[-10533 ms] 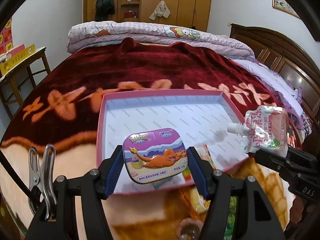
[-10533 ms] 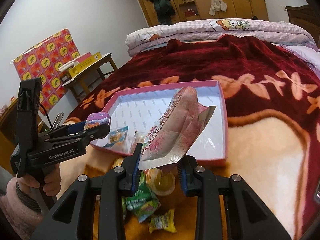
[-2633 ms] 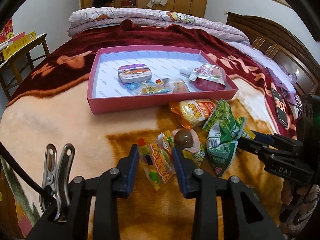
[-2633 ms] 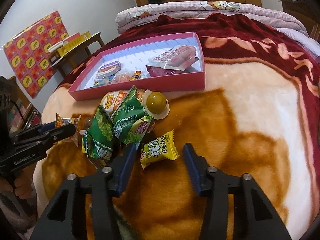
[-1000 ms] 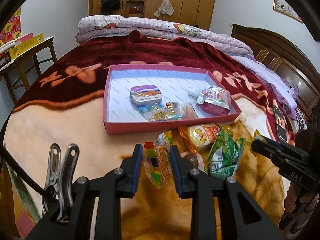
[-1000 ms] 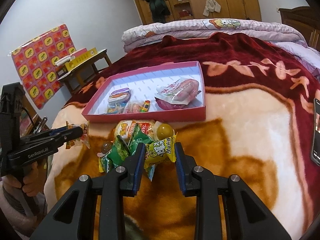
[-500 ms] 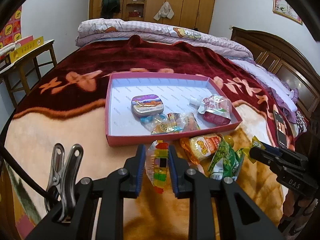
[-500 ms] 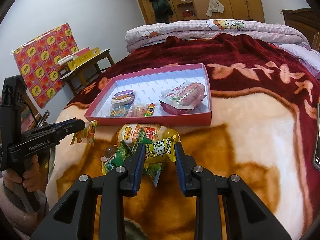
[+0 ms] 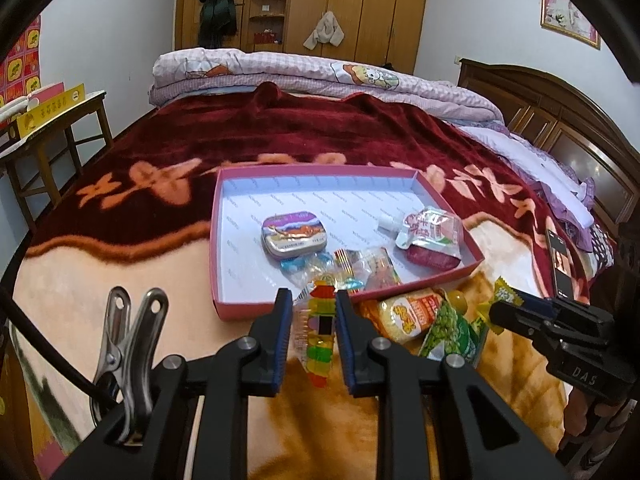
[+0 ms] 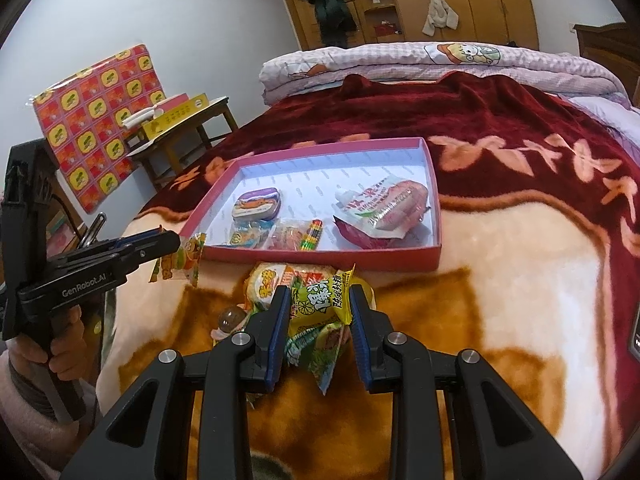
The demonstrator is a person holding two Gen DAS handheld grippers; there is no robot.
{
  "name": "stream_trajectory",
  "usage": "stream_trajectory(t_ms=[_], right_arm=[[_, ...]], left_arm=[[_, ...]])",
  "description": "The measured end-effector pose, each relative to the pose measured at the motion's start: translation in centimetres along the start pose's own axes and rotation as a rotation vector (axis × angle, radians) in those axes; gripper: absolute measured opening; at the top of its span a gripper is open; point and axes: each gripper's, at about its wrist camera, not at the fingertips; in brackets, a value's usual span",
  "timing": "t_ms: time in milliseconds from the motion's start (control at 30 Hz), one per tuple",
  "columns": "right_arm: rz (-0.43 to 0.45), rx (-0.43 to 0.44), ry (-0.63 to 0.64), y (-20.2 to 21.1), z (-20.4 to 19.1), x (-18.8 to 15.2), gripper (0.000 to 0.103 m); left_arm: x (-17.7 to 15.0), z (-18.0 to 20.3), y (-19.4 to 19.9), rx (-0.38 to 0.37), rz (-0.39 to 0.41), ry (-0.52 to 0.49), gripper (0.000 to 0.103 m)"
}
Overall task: Organize snacks
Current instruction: 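Lift the candy stick with the left tool while the right tool carries the yellow packet to the box, then open the left tool to drop the candy stick in the box while the right tool releases the yellow packet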
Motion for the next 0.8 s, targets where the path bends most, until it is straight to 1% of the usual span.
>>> stream_trajectory(t_ms=[600,800], right_arm=[[0.009,0.012,0.007,-1.4,-0.1,1.6,0.030],[0.017,0.008,0.012,-1.7,0.0,2.4,0.030]], left_arm=[[4.0,-0.1,-3.3,0.031,0.040,-0.017,0.022],[4.0,-0.9,-5.4,0.053,0.014,0.005,0.022]])
Point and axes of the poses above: each gripper's, at about its wrist camera, not at the fingertips, and y roughly against the way its jaws point, z to its right, x to its top, and after that the axes turned 13 degrees about y, right-handed
